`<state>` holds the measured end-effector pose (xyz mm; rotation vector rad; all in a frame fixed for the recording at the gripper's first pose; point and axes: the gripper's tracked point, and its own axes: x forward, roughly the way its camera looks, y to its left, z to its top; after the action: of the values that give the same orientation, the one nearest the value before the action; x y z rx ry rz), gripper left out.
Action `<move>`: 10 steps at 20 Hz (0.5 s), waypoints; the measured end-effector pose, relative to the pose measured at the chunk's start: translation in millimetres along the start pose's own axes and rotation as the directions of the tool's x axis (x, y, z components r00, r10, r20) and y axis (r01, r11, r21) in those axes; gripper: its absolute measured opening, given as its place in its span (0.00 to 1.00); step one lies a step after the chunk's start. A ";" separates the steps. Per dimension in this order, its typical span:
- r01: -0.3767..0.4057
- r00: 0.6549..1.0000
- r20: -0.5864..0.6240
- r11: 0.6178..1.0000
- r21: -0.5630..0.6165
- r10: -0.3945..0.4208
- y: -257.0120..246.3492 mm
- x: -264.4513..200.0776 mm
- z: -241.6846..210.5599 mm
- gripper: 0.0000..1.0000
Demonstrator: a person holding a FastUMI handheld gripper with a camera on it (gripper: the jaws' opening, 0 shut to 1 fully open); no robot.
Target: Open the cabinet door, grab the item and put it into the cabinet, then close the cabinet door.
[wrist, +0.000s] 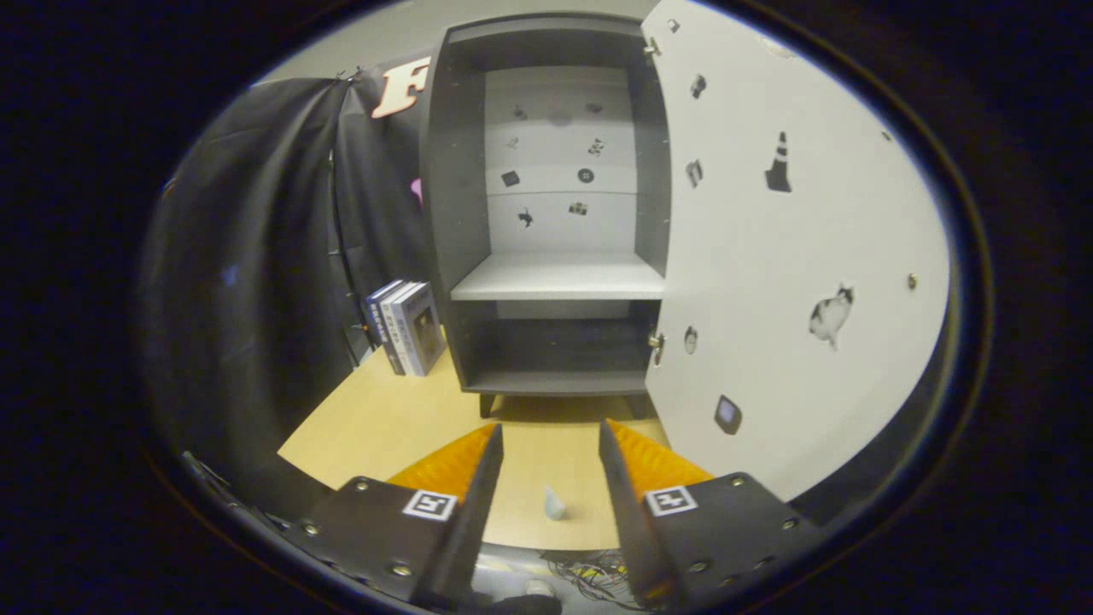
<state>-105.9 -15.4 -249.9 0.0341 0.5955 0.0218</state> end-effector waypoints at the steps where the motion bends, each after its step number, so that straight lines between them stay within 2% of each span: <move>1: -0.013 1.000 -0.013 1.000 -0.016 0.013 3.8 10.1 -6.4 0.75; 10: -0.110 0.977 -0.196 0.987 -0.120 0.085 14.9 49.4 -85.5 0.75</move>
<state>-113.1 3.2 -347.7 -0.0666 0.7826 0.1608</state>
